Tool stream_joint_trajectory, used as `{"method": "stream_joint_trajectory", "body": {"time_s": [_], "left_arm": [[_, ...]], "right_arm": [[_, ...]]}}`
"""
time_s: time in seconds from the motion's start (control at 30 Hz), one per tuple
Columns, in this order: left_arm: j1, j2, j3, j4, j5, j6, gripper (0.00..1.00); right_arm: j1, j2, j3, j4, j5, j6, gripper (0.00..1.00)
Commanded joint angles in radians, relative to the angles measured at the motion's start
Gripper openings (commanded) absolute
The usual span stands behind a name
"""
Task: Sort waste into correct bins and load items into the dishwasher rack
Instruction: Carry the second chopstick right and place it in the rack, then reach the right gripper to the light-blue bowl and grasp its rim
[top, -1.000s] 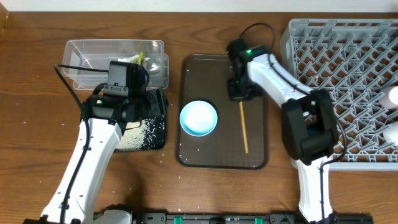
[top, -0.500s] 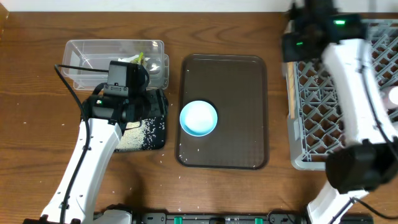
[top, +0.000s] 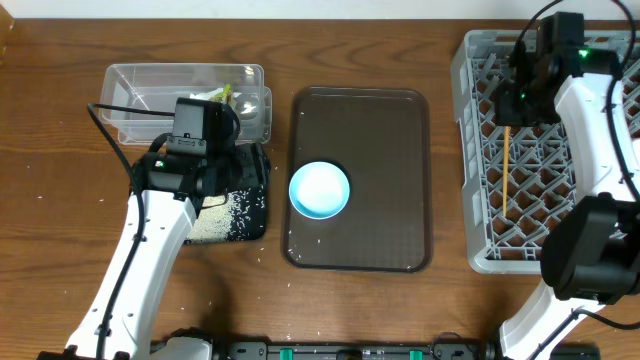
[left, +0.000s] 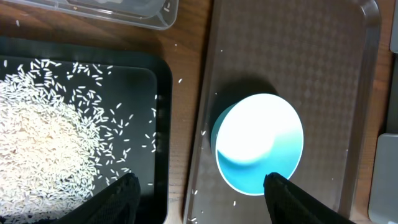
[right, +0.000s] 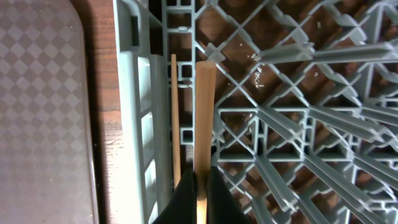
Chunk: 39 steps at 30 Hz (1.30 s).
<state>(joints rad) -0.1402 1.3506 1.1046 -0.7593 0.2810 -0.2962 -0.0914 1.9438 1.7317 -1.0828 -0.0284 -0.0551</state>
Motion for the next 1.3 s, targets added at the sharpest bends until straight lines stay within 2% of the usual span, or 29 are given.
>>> {"method": "stream_joint_trajectory", "body": {"time_s": [0.0, 0.03, 0.07, 0.27, 0.37, 0.57, 0.83, 1.03, 1.13, 1.27], "left_arm": [[0.002, 0.002, 0.005, -0.003, -0.013, -0.016, 0.67], [0.002, 0.002, 0.006, -0.003, -0.013, -0.016, 0.67], [0.002, 0.002, 0.005, -0.003, -0.013, -0.016, 0.67], [0.002, 0.002, 0.005, -0.003, -0.013, -0.016, 0.67], [0.002, 0.002, 0.005, -0.003, -0.013, -0.016, 0.67], [0.002, 0.002, 0.006, -0.003, -0.013, -0.016, 0.67], [0.002, 0.002, 0.006, -0.003, -0.013, -0.016, 0.67], [0.002, 0.002, 0.005, -0.003, -0.013, -0.015, 0.67], [0.002, 0.002, 0.006, -0.003, -0.013, -0.015, 0.67], [0.002, 0.002, 0.005, -0.003, -0.013, -0.016, 0.67]], "right_arm": [[0.005, 0.006, -0.01, 0.019, -0.006, -0.018, 0.06], [0.007, 0.006, -0.01, 0.025, -0.006, -0.018, 0.16], [0.008, 0.006, -0.01, 0.032, -0.006, -0.018, 0.3], [0.008, 0.004, 0.0, 0.052, -0.016, -0.017, 0.38], [0.013, -0.01, 0.015, 0.046, -0.108, -0.017, 0.41], [0.101, -0.035, 0.021, 0.034, -0.306, -0.018, 0.42], [0.344, 0.009, -0.016, 0.036, -0.286, -0.025, 0.45], [0.506, 0.106, -0.053, 0.042, -0.286, -0.018, 0.45], [0.568, 0.159, -0.053, 0.042, -0.286, -0.004, 0.43], [0.623, 0.219, -0.053, 0.043, -0.274, 0.02, 0.33]]}}
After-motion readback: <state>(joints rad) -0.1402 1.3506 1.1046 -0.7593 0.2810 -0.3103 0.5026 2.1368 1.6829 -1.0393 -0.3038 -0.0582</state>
